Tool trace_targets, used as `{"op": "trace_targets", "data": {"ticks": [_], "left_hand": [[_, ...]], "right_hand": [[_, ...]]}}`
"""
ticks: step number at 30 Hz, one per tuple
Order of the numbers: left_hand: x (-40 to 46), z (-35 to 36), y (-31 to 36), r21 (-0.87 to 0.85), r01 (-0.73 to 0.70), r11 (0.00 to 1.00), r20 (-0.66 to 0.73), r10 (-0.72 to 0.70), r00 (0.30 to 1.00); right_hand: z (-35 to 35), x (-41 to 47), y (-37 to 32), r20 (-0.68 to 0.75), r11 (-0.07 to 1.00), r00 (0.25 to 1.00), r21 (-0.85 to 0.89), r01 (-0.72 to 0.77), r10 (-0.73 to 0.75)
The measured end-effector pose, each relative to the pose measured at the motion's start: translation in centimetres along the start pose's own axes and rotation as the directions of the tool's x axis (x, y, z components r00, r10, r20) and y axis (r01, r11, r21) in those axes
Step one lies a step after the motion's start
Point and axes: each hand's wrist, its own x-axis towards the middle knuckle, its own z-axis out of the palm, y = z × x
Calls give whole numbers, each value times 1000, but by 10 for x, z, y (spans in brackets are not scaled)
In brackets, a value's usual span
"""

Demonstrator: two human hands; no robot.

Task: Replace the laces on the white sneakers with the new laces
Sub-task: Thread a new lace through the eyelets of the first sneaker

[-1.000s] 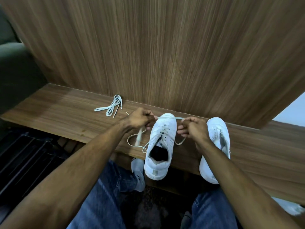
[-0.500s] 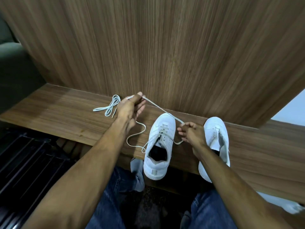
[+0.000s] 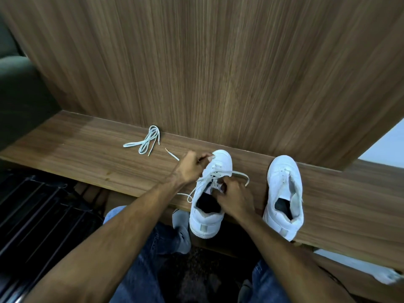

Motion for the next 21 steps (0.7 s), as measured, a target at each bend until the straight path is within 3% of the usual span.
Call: {"op": "trace_targets", "data": {"ticks": [8,15,21], "left_hand": [[-25,11,11,415,5,910,170,-83,982],[-30,26,22,633,73,771,65,-147,987],[-30,26,14,674,93,732,5,-130,991]], "right_hand": [[-1,13,14,45,918,990,370,-142,135],[5,19,22,113,792,975,568,-223,193],[-5,15,20,150,694,971,679,-237,185]]}}
